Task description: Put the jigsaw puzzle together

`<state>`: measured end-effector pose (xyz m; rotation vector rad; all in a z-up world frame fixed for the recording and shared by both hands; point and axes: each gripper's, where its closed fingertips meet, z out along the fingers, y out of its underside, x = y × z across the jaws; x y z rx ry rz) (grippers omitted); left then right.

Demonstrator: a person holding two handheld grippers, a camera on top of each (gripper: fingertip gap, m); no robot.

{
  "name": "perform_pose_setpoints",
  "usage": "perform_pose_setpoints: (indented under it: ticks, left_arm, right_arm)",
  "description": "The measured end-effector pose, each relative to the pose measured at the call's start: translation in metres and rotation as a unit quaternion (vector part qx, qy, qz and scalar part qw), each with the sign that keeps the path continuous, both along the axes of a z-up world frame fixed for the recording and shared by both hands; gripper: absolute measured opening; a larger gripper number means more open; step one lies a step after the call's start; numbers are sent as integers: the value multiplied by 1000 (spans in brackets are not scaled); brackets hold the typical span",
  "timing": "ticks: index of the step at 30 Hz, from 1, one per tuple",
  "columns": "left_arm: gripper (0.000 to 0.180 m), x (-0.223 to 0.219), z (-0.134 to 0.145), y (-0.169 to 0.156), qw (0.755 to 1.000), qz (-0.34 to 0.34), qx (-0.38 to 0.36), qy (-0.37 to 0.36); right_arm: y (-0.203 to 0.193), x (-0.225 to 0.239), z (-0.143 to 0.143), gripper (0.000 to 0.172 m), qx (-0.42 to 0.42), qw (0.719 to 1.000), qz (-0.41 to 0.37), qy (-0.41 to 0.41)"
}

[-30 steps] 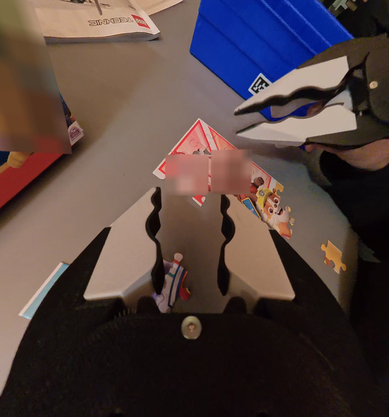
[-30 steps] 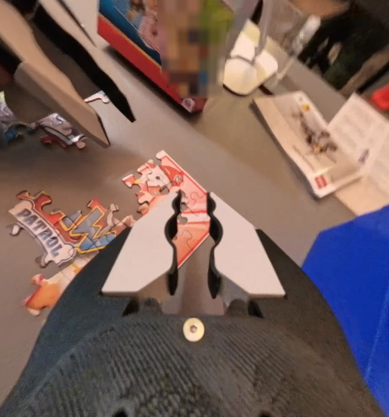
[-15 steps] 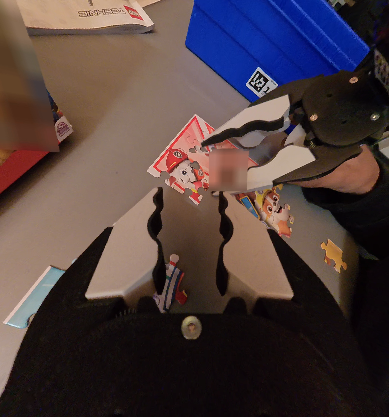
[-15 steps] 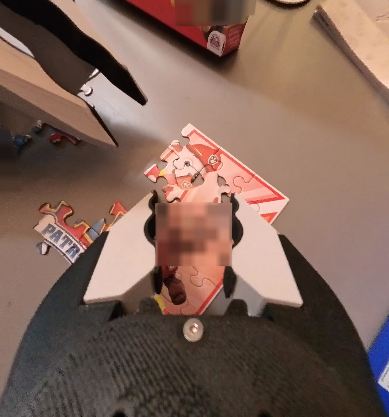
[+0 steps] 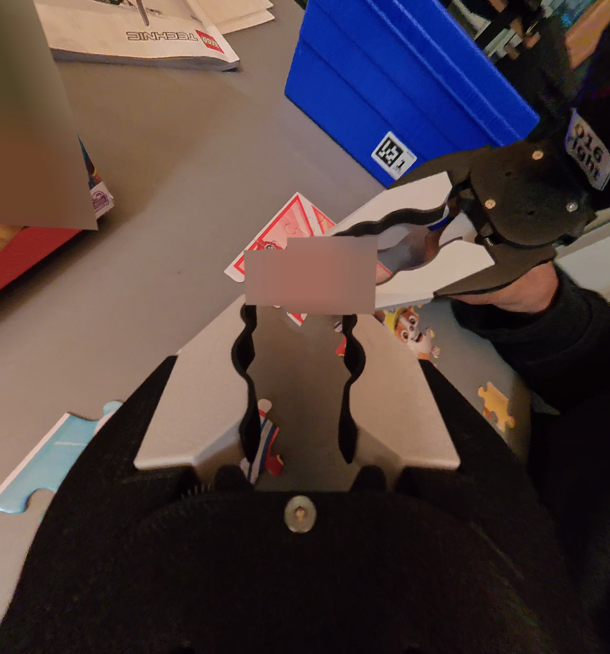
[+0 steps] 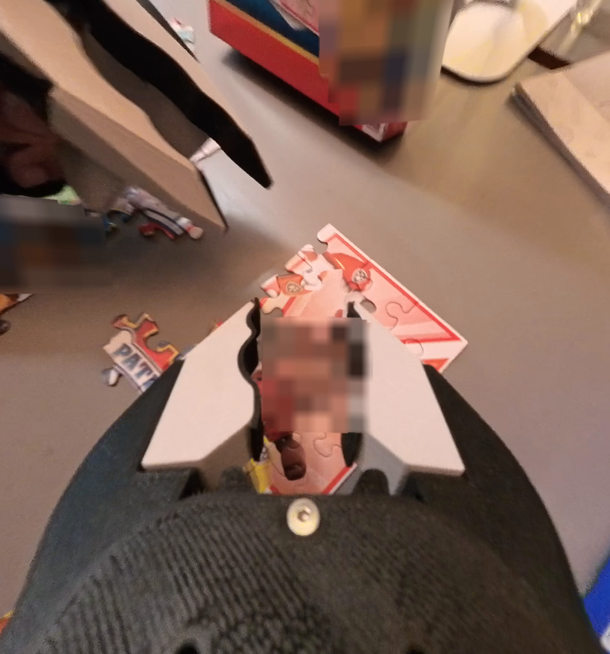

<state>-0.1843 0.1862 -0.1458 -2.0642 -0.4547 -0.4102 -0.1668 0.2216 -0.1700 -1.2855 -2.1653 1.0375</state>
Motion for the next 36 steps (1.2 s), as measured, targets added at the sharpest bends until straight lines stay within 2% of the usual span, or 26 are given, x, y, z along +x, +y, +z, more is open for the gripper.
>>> perform_pose_setpoints:
  ticks: [4, 7, 9, 11, 12, 14, 19, 21, 24, 29, 31, 33, 36]
  left_arm:
    - [53, 3, 11, 1, 994, -2, 57, -93]
    - [51, 12, 22, 0, 974, -31, 110, -195]
    - [41, 22, 35, -1, 952, -62, 150, -260]
    - [20, 30, 44, -2, 935, -88, 175, -297]
    - [9, 32, 46, -2, 931, -94, 180, -304]
    - [0, 30, 43, -1, 935, -85, 173, -298]
    - [0, 19, 49, 0, 930, -55, 201, -301]
    - [0, 15, 55, 0, 920, -45, 227, -316]
    - [0, 10, 52, 2, 922, -23, 233, -309]
    - [0, 2, 55, -1, 918, 0, 251, -307]
    - [0, 5, 55, -2, 918, -7, 249, -309]
    - [0, 7, 55, -1, 917, -9, 248, -313]
    - [0, 2, 54, -1, 916, 14, 253, -311]
  right_arm:
    - [-25, 9, 30, 48, -11, 994, 89, 66]
    - [-37, 14, 46, 48, 34, 982, 138, 123]
    - [-45, 15, 53, 48, 58, 973, 160, 154]
    - [-51, 16, 57, 48, 67, 968, 172, 172]
    - [-52, 15, 58, 48, 67, 966, 174, 178]
    - [-53, 14, 61, 48, 61, 965, 173, 187]
    - [-47, 3, 64, 51, 16, 972, 129, 197]
    - [-41, -2, 58, 49, 7, 976, 108, 190]
    - [-34, -4, 57, 47, -7, 978, 86, 188]
    - [-10, -9, 70, 37, -15, 976, 21, 216]
    - [5, -12, 74, 22, -12, 974, -13, 226]
    - [7, -11, 77, 25, -20, 973, -9, 231]
    - [-10, -1, 84, 30, -41, 967, 40, 249]
